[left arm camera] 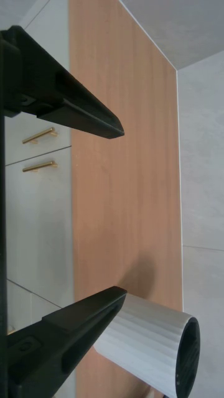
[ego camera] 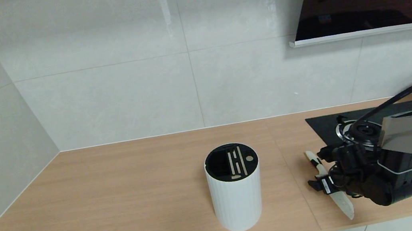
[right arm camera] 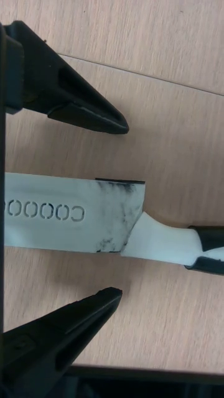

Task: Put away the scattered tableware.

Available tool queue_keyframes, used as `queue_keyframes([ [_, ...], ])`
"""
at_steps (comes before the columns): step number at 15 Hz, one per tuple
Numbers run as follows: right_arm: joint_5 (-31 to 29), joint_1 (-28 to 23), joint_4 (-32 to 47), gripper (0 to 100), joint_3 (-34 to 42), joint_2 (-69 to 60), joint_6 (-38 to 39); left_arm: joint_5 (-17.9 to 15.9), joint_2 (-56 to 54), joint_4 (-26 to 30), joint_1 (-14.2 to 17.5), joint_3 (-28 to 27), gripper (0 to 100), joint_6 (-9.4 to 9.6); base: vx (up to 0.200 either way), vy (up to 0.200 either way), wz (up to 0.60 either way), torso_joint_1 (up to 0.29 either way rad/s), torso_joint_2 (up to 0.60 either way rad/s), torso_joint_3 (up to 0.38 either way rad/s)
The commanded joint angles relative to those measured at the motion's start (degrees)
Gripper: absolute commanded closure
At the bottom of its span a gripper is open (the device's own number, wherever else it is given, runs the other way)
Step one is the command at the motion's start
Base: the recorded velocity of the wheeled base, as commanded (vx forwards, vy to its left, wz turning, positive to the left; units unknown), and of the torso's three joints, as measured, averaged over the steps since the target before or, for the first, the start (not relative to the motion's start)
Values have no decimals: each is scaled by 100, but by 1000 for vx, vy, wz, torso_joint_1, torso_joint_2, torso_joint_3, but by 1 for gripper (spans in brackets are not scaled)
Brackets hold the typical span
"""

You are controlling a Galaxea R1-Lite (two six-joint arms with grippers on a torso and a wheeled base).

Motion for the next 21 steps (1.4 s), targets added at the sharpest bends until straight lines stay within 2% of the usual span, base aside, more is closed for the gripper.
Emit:
queue_keyframes([
  [1,34,5,18,0,-21,44,-6,-4,2,2,2,0,0,2,0,0,0,0,0,0],
  [3,341,-57,18,0,-56,53,3,-4,2,2,2,0,0,2,0,0,0,0,0,0],
  [12,368,-74,44,0,-65,88,12,-4,2,2,2,0,0,2,0,0,0,0,0,0],
  [13,368,-74,44,100,-65,88,12,-4,2,2,2,0,0,2,0,0,0,0,0,0],
  [21,350,-92,53,100,-29,71,3,-4,2,2,2,0,0,2,0,0,0,0,0,0],
])
